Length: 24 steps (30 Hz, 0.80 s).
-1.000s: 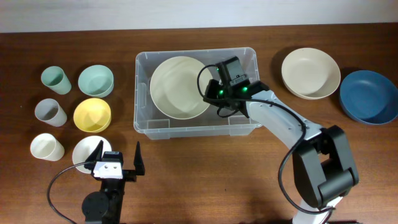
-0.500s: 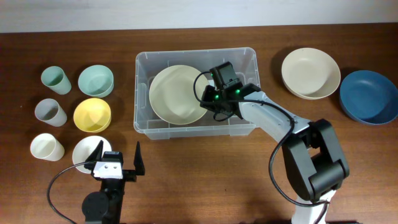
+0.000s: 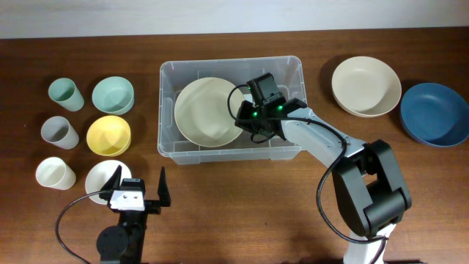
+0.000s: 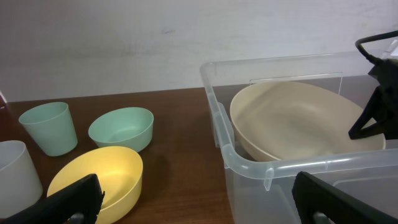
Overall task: Pack container
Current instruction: 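Lower the cream bowl into the bin and open the right gripper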
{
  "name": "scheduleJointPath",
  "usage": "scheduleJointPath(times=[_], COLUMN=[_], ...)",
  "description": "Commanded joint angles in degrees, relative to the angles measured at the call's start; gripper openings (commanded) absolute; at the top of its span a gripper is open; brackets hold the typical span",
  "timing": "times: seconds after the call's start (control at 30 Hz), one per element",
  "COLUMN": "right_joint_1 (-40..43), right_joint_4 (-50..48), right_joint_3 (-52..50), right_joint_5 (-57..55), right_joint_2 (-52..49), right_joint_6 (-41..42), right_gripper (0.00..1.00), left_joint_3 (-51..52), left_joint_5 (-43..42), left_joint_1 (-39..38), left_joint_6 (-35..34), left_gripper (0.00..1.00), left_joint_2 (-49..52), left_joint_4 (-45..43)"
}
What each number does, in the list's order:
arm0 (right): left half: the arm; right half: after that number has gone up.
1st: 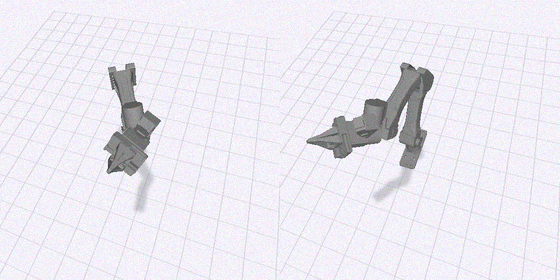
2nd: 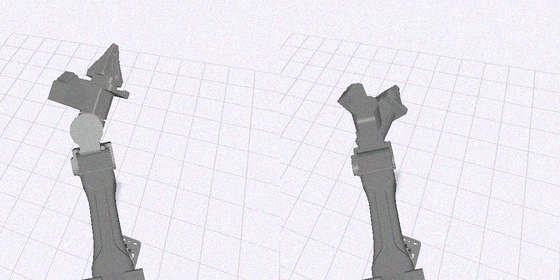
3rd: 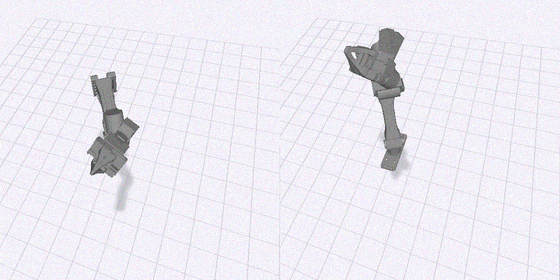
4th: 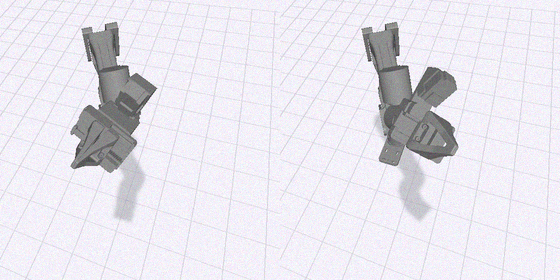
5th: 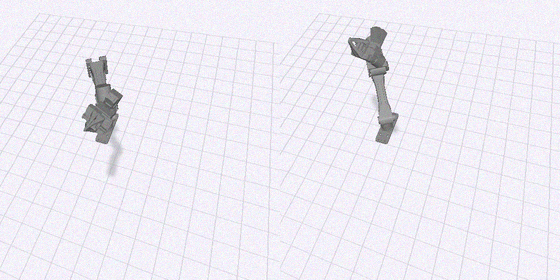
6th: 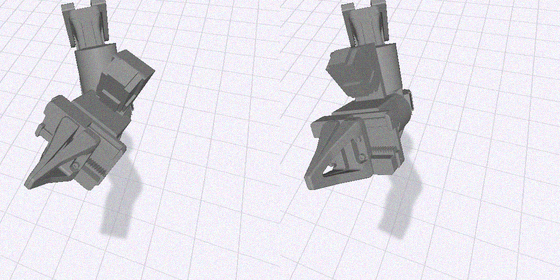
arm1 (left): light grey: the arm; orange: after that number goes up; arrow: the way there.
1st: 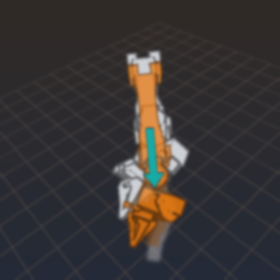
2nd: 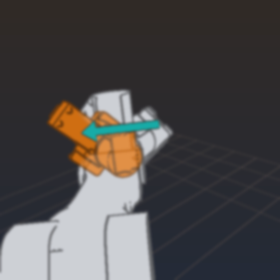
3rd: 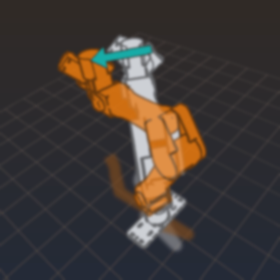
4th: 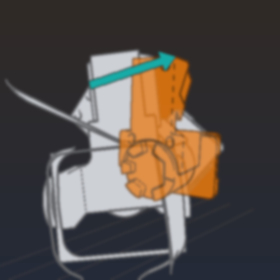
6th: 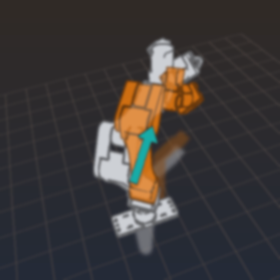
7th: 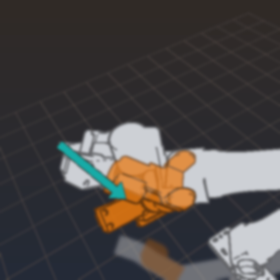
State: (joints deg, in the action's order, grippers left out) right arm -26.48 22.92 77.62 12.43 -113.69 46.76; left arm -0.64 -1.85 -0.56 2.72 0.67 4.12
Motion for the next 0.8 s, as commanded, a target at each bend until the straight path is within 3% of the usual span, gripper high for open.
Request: scheduleJointPath(times=[0.0, 0.1, 0.23, 0.33, 0.43, 0.77], right_joint_1=[-0.6, -0.6, -0.6, -0.6, -0.6, -0.5], right_joint_4=[-0.4, -0.4, -0.3, -0.2, 0.1, 2.0], right_joint_3=[0.8, 0.8, 0.8, 0.8, 0.8, 3.7], right_joint_5=[2.4, 2.4, 2.5, 2.6, 2.6, 2.5], right_joint_2=[-0.3, -0.3, -0.3, -0.3, -0.3, -0.2], right_joint_6=[0.7, 0.7, 0.7, 0.7, 0.6, -6.1], right_gripper=[0.04, 0.06, 0.20, 0.43, 0.57, 0.65], left_joint_3=[0.2, 0.2, 0.2, 0.2, 0.2, 0.2], left_joint_5=[0.2, 0.2, 0.2, 0.2, 0.2, 0.2], left_joint_1=[0.3, 0.3, 0.3, 0.3, 0.3, 0.3], left_joint_6=[-0.3, -0.3, -0.3, -0.3, -0.3, -0.3], left_gripper=[0.99, 0.99, 0.99, 0.99, 0.99, 0.99], left_joint_2=[-0.4, -0.4, -0.4, -0.4, -0.4, -0.4], left_joint_4=[0.5, 0.5, 0.5, 0.5, 0.5, 0.5])
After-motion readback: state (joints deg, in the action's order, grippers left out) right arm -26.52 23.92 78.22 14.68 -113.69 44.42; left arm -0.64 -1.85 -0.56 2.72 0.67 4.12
